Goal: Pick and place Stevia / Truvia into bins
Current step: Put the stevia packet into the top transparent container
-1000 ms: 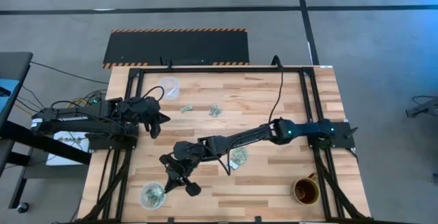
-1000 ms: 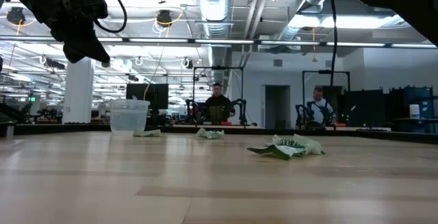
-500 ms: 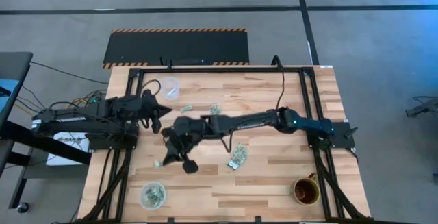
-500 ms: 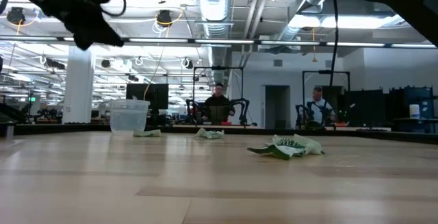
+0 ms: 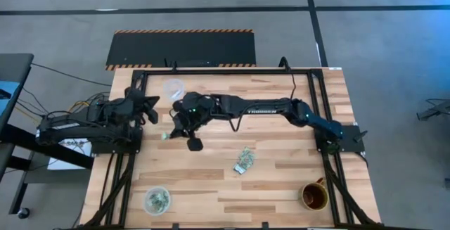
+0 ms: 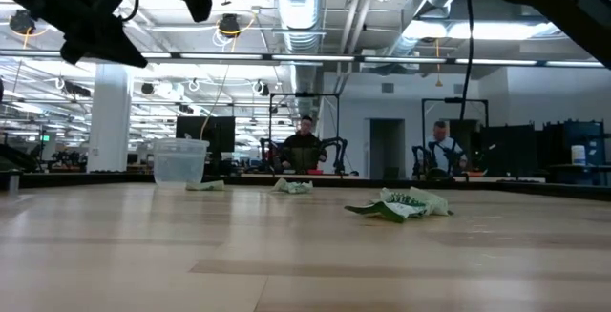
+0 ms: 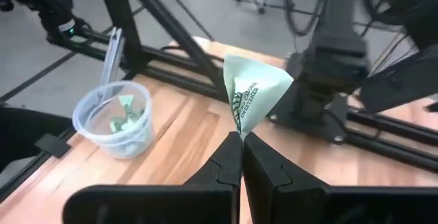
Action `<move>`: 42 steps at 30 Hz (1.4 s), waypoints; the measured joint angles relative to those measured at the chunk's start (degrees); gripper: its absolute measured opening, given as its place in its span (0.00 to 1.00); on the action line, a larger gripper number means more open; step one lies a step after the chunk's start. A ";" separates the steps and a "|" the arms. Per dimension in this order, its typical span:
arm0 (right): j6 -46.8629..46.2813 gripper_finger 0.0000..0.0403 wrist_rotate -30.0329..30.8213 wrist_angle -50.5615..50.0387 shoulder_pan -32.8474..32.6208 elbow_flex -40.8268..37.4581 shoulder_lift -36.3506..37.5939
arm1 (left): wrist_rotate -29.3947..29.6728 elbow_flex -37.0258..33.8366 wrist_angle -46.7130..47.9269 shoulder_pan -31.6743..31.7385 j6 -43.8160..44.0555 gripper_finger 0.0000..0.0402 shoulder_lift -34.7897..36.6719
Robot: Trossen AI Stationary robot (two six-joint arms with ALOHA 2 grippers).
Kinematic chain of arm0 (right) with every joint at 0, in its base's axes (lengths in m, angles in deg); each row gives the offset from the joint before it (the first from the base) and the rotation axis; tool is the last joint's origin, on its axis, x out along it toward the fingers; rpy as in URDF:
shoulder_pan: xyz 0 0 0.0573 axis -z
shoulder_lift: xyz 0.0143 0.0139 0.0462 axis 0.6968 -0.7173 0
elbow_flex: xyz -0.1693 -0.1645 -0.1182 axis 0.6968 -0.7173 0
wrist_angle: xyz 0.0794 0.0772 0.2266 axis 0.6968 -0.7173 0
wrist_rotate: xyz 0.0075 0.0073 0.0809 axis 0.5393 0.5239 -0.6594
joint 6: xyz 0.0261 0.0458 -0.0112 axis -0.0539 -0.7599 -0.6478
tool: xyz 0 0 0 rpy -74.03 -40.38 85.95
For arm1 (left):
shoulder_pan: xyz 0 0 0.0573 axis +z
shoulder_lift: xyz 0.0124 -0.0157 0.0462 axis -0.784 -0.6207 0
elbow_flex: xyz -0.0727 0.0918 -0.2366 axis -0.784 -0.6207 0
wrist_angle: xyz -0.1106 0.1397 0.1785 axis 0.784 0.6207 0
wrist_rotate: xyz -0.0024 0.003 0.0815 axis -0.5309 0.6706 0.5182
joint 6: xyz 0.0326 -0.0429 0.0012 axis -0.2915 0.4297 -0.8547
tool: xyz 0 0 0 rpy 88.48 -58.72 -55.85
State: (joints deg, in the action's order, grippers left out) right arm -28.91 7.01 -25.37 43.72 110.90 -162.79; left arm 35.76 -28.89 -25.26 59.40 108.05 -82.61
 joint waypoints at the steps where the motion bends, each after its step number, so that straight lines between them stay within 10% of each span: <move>1: 0.00 0.00 0.03 -0.09 0.33 0.00 0.17 | 0.73 0.00 -0.20 0.00 0.23 0.00 -0.02; 26: 4.55 0.00 11.79 -21.71 2.56 -0.08 8.17 | -9.63 0.00 -0.58 8.08 0.67 0.00 -3.09; 42: 1.48 0.00 17.78 -15.64 1.26 -21.90 24.06 | -29.26 1.70 -9.89 33.19 0.62 0.00 -19.27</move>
State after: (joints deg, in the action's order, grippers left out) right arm -27.43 24.78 -41.00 44.98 89.00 -138.73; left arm 6.50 -27.20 -35.16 92.59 108.67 -101.89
